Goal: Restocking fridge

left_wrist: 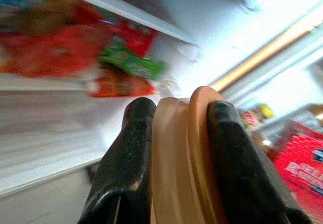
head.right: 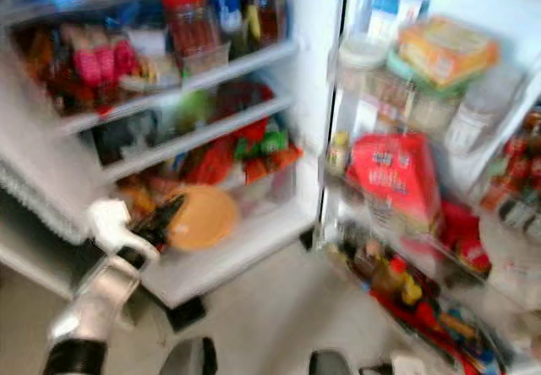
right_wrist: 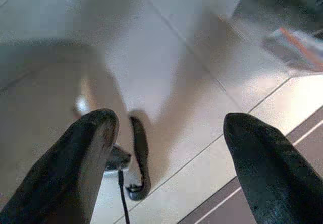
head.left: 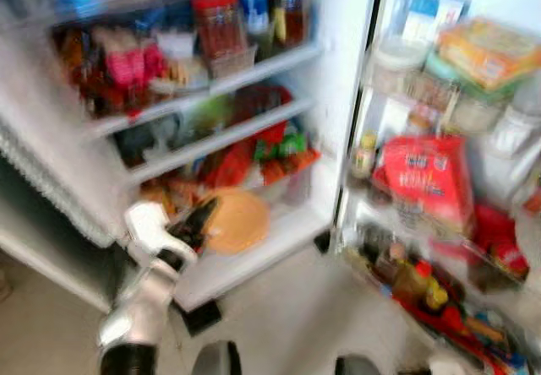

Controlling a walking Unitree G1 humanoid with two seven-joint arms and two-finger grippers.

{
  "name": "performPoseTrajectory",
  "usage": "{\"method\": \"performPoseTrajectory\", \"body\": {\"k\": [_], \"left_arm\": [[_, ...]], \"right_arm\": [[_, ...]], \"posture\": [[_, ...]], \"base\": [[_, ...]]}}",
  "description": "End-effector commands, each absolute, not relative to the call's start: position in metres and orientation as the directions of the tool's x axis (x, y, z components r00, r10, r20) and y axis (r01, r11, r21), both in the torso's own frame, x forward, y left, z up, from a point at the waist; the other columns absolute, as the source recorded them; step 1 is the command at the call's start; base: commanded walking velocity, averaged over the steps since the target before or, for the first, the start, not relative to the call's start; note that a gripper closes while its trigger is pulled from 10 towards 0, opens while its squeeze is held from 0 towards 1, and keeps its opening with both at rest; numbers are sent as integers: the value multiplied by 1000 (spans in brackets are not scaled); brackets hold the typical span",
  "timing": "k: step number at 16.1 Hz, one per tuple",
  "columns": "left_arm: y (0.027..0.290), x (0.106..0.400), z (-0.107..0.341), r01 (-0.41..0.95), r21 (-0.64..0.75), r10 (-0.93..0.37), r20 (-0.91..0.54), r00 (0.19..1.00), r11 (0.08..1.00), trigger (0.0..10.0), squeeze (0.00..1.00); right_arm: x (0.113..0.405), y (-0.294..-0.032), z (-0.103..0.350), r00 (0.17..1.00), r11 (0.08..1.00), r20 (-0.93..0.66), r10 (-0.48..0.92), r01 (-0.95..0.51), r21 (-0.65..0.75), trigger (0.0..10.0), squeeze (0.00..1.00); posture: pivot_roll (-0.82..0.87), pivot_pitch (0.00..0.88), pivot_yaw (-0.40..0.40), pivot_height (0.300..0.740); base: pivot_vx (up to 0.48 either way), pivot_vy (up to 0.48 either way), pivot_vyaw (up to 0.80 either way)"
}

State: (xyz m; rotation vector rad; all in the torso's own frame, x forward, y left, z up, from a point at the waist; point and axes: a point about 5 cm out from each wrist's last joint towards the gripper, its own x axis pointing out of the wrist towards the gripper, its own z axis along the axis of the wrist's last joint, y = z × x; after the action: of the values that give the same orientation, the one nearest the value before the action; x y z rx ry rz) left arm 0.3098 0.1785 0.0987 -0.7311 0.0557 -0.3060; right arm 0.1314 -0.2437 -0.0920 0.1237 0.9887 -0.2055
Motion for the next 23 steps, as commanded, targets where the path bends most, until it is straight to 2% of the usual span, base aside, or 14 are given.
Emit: {"method": "performPoseTrajectory", "body": {"k": [1,8,14,20,23], "left_arm": [[191,307,94,216,-665,-262,31,964,715,10000,0],[189,311,95,217,-680,-261,40,965,700,10000,0],[204,324,111,156,-753,-87,131,988,640,10000,0],[223,336,118,57,-736,69,140,988,675,10000,0],[234,342,122,6,-736,150,146,978,677,10000,0]], "right_arm": [[136,-238,-92,545,973,-832,-101,228,32,10000,0],[138,-238,-91,552,975,-828,-102,221,28,10000,0],[139,-238,-90,559,980,-824,-90,198,27,10000,0],[139,-237,-90,560,985,-825,-76,168,24,10000,0],[139,-237,-90,564,985,-823,-76,173,28,10000,0]], "posture": [[-102,106,46,616],[-103,105,44,616],[-113,108,46,616],[-123,112,45,616],[-139,118,50,616]], "base": [[270,0,-500],[274,0,0],[296,0,0],[299,0,0],[289,0,733]]}}
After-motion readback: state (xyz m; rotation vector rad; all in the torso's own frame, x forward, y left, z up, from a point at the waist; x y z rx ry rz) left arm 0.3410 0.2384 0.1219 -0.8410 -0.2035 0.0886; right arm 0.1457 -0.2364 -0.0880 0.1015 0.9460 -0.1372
